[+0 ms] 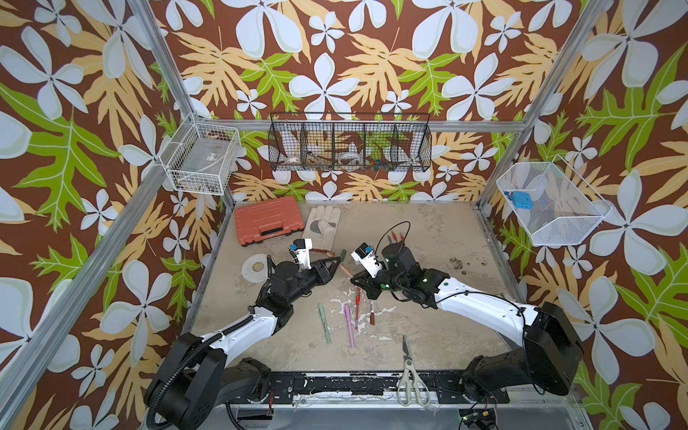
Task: Remove pen caps from pens
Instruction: Pass the pen.
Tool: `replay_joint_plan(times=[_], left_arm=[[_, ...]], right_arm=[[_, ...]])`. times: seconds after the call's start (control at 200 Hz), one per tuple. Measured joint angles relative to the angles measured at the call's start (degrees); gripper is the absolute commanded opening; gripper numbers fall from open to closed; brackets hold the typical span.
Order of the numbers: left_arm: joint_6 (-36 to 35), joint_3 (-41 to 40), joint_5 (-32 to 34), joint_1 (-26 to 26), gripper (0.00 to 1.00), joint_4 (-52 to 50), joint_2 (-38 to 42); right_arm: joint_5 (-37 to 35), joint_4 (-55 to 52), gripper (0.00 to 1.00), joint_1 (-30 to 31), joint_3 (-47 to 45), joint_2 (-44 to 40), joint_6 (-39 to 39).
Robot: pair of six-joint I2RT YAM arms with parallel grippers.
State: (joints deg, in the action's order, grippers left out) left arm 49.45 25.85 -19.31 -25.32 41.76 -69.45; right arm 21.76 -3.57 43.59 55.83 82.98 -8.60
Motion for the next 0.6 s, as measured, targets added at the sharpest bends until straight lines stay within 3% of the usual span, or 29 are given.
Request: replay_joint_plan(times=[0.28,0.435,0.601], left_arm=[[2.03,-0.81,-1.64,-0.07,0.00,4.44,0.44],[2.38,-1.62,-1.88,0.11,0.00,5.38,0.26],[2.95,-2.69,-2.29,0.13,0.20,8.35,-0.48]], right_arm=[[0.72,0.92,0.00,0.00,-0.70,0.07,-0.31],[0.92,1.51,0.00,0.07,-1.31,0.02,-0.44],[0.98,2.49,0.00,0.07,-2.38,-0.98,-0.59]])
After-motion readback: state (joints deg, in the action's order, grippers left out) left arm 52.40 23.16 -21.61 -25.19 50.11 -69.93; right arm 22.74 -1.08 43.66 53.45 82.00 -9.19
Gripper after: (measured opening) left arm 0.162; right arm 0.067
